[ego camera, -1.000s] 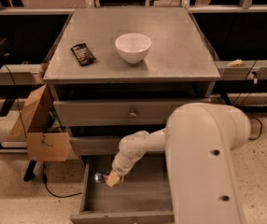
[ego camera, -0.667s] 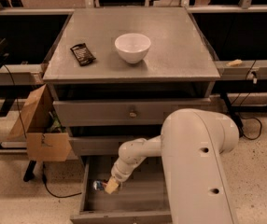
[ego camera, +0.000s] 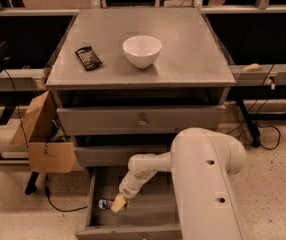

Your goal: Place redbull can into bottom drawer

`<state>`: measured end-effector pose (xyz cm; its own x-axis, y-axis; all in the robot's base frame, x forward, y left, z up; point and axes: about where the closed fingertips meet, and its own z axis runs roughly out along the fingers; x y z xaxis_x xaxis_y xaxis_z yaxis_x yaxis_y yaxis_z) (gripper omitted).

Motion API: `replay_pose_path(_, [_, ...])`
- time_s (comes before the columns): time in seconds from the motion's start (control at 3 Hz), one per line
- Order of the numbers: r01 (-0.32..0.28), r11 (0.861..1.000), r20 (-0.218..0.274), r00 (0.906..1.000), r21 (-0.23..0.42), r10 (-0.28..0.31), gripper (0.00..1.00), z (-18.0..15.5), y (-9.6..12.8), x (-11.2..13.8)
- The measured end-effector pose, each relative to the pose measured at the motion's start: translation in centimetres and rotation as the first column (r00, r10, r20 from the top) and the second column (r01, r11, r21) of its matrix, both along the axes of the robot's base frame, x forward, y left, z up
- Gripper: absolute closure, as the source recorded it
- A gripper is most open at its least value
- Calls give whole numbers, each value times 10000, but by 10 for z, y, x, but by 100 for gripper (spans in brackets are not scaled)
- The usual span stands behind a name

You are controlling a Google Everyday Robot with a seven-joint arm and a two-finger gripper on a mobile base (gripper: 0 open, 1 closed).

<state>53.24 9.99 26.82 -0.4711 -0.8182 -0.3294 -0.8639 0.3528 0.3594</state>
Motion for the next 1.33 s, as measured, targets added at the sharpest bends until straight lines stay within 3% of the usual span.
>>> replay_pose_path(0.67, [1160, 9931, -661, 9909, -192, -1170, 35, -18, 2, 19])
replay_pose_path(1.0, [1169, 9930, -660, 9908, -189, -1179, 4, -17, 2, 20])
replay_pose_path(1.33, [1168, 9930, -660, 9908, -189, -1178, 0, -17, 2, 20])
